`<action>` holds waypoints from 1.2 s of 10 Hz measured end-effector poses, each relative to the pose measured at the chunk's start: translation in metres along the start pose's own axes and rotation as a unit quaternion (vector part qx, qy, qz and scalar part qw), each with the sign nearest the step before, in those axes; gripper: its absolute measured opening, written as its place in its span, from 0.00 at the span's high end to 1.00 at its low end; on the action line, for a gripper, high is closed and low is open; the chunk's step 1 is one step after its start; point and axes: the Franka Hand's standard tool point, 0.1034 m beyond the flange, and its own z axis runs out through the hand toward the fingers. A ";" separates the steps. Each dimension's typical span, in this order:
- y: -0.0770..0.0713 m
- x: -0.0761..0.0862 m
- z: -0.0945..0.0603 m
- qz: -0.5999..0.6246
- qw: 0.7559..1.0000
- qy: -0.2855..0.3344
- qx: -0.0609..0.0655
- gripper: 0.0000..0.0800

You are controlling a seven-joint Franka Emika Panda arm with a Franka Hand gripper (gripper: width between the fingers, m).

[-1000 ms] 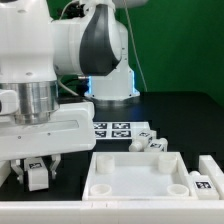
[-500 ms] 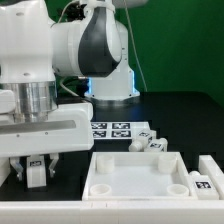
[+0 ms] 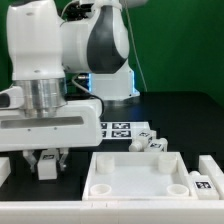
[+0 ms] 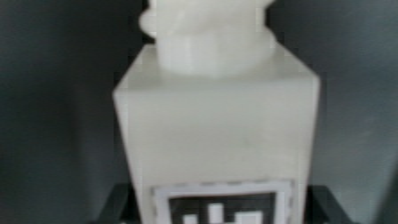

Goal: Assemble one leg

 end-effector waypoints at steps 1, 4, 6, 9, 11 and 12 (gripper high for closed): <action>-0.010 -0.002 -0.001 -0.008 1.000 -0.002 0.002 0.64; -0.016 0.002 -0.001 -0.025 1.000 0.000 0.003 0.64; -0.016 0.002 -0.001 -0.025 1.000 0.000 0.003 0.45; -0.006 0.007 -0.007 -0.016 1.000 0.002 -0.001 0.21; -0.014 0.014 -0.029 -0.019 1.000 -0.008 0.009 0.19; -0.015 0.012 -0.027 -0.020 1.000 -0.011 0.010 0.19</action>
Offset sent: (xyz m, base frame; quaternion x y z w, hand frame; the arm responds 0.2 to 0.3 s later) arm 0.0000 0.0000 0.0000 0.0000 0.0000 0.0000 1.0000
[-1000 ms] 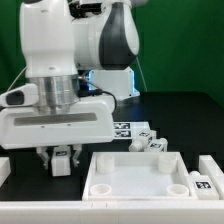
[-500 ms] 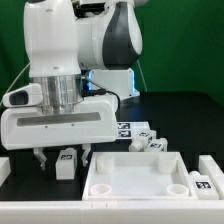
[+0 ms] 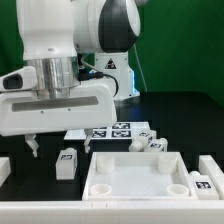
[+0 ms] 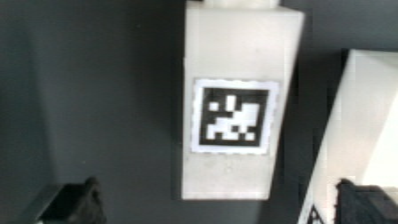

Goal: Assemble one leg

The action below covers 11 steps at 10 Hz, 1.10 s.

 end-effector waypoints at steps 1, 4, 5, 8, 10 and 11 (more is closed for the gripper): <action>-0.001 -0.002 0.003 0.001 1.000 -0.004 0.001 0.19; -0.018 -0.001 0.002 0.003 0.996 -0.079 0.041 0.19; -0.023 -0.004 0.002 0.010 0.992 -0.115 0.056 0.19; -0.019 0.008 -0.023 0.032 0.975 -0.216 0.024 0.19; -0.022 0.006 -0.033 0.025 0.957 -0.287 0.034 0.19; -0.022 0.009 -0.028 0.024 0.957 -0.286 0.035 0.19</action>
Offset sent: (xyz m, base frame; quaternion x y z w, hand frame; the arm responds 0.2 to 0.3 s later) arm 0.0000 0.0000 0.0000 0.0000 -0.1296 0.0000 0.9916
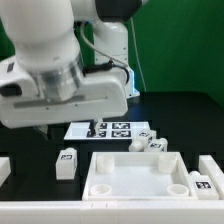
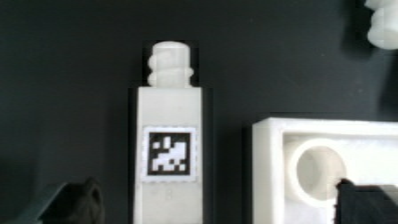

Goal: Assemble one leg

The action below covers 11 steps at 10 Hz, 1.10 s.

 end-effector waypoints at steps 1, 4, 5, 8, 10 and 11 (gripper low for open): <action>0.000 0.000 -0.001 0.000 1.000 0.001 0.000 0.19; 0.020 -0.003 -0.003 0.048 0.999 0.001 -0.017 0.19; 0.027 -0.004 -0.004 0.066 0.997 -0.002 -0.048 0.19; 0.023 -0.005 0.000 0.069 0.996 -0.014 -0.047 0.19; 0.021 -0.011 0.004 0.070 0.996 -0.043 -0.044 0.19; 0.020 -0.014 0.007 0.071 0.993 -0.079 -0.040 0.19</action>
Offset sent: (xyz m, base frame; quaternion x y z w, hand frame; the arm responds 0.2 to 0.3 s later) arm -0.0015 -0.0798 0.0053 -0.1349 0.0031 0.1845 0.9735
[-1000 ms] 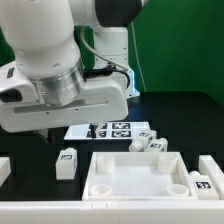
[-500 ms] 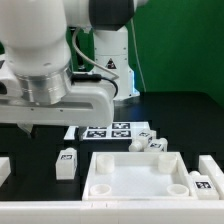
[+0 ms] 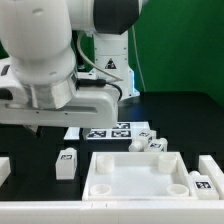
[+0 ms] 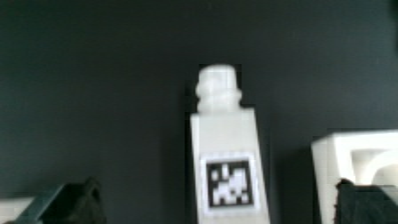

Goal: Assemble one leg

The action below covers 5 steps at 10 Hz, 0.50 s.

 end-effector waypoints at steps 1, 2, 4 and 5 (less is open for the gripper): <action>-0.001 -0.003 0.003 0.000 0.999 -0.054 0.001 0.19; -0.002 0.001 0.003 -0.023 0.996 -0.086 0.009 0.19; -0.007 0.001 0.009 -0.041 0.982 -0.183 0.034 0.19; -0.009 0.002 0.011 -0.042 0.978 -0.201 0.034 0.19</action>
Offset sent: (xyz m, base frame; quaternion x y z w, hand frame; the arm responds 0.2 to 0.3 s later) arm 0.0163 0.0083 -0.0086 0.0735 -0.2191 -0.0523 0.9715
